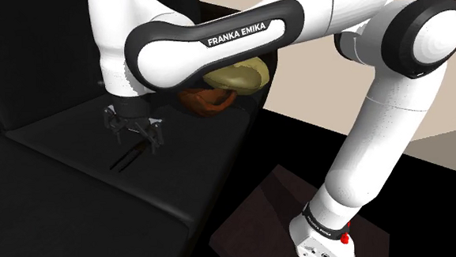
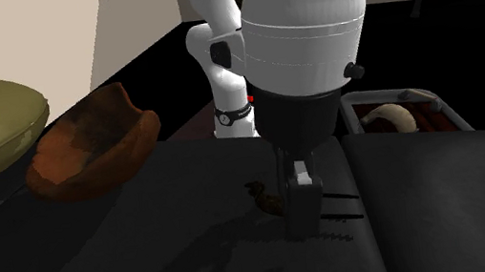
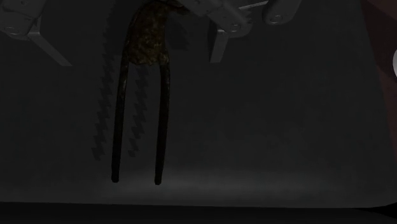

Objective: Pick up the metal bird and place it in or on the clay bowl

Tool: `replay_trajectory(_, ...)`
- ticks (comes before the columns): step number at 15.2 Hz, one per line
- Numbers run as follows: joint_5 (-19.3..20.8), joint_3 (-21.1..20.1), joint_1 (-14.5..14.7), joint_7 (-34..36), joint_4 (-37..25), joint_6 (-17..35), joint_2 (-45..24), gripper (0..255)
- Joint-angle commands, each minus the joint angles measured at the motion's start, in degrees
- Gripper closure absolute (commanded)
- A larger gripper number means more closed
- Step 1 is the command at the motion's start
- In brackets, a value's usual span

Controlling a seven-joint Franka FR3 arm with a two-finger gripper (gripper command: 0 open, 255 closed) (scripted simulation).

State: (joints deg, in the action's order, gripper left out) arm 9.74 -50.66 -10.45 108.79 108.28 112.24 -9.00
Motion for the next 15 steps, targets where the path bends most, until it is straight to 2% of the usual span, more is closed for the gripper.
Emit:
replay_trajectory(1,0.0,0.0,0.0,0.0,0.0,0.0,0.0,0)
replay_trajectory(2,0.0,0.0,0.0,0.0,0.0,0.0,0.0,0)
replay_trajectory(3,0.0,0.0,0.0,0.0,0.0,0.0,0.0,255)
replay_trajectory(12,0.0,0.0,0.0,0.0,0.0,0.0,0.0,255)
replay_trajectory(15,-0.8,-0.2,-0.2,-0.6,-1.6,-2.1,0.8,255)
